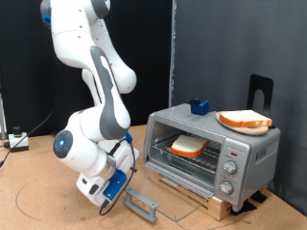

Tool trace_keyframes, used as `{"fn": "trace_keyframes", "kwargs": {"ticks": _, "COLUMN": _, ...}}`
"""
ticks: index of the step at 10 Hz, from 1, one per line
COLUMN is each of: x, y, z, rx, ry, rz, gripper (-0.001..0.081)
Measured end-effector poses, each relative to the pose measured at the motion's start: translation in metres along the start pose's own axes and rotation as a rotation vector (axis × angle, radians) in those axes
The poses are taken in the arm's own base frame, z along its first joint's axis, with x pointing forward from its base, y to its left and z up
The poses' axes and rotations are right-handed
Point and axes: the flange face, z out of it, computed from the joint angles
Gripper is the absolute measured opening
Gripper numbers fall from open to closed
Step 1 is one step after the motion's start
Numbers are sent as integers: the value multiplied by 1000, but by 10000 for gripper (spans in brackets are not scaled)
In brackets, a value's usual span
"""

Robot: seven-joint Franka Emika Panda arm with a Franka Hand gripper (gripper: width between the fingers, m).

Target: Make a piece of toast with the oven

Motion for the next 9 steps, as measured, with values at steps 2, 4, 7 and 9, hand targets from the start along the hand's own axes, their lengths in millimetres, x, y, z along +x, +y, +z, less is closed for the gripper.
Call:
{"fn": "trace_keyframes", "kwargs": {"ticks": 2, "x": -2, "y": -1, "z": 3, "rx": 6, "ry": -30, "rz": -6, "gripper": 807}}
{"fn": "trace_keyframes", "kwargs": {"ticks": 4, "x": -8, "y": -7, "z": -1, "rx": 18, "ry": -99, "rz": -26, "gripper": 807}}
{"fn": "trace_keyframes", "kwargs": {"ticks": 7, "x": -25, "y": -17, "z": -26, "rx": 66, "ry": -198, "rz": -86, "gripper": 807}}
{"fn": "trace_keyframes", "kwargs": {"ticks": 9, "x": -33, "y": -31, "z": -39, "rx": 74, "ry": -183, "rz": -86, "gripper": 807}}
